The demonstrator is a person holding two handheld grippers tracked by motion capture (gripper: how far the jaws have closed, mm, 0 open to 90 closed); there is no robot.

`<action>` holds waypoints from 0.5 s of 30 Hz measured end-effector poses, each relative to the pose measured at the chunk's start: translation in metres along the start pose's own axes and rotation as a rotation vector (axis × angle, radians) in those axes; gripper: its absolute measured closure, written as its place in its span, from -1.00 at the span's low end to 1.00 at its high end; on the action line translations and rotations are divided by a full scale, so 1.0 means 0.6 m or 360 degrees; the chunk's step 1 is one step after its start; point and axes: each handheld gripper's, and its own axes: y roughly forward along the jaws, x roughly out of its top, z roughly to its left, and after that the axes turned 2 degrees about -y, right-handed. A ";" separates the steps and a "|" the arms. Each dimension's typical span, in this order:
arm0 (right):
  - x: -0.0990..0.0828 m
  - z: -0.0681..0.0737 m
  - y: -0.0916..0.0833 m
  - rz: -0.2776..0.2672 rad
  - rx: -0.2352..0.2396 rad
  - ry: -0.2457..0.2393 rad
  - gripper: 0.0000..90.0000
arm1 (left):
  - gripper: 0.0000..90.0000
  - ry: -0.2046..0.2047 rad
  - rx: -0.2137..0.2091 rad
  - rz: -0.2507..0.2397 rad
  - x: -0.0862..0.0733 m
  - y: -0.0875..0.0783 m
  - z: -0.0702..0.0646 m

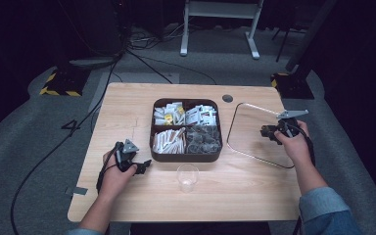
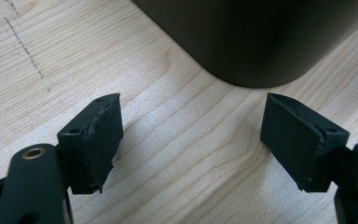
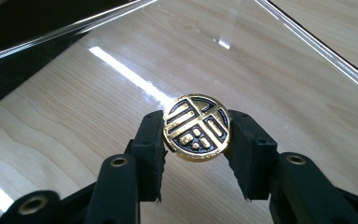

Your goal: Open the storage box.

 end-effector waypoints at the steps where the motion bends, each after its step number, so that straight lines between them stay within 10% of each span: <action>1: 0.000 0.000 0.000 0.0000 0.0000 0.0000 0.30 | -0.52 0.0000 0.0000 0.0000 0.000 0.000 0.000; 15: -0.026 0.001 0.036 0.0034 -0.0009 0.0019 0.30 | -0.52 -0.0005 0.0000 0.0001 0.000 0.000 -0.001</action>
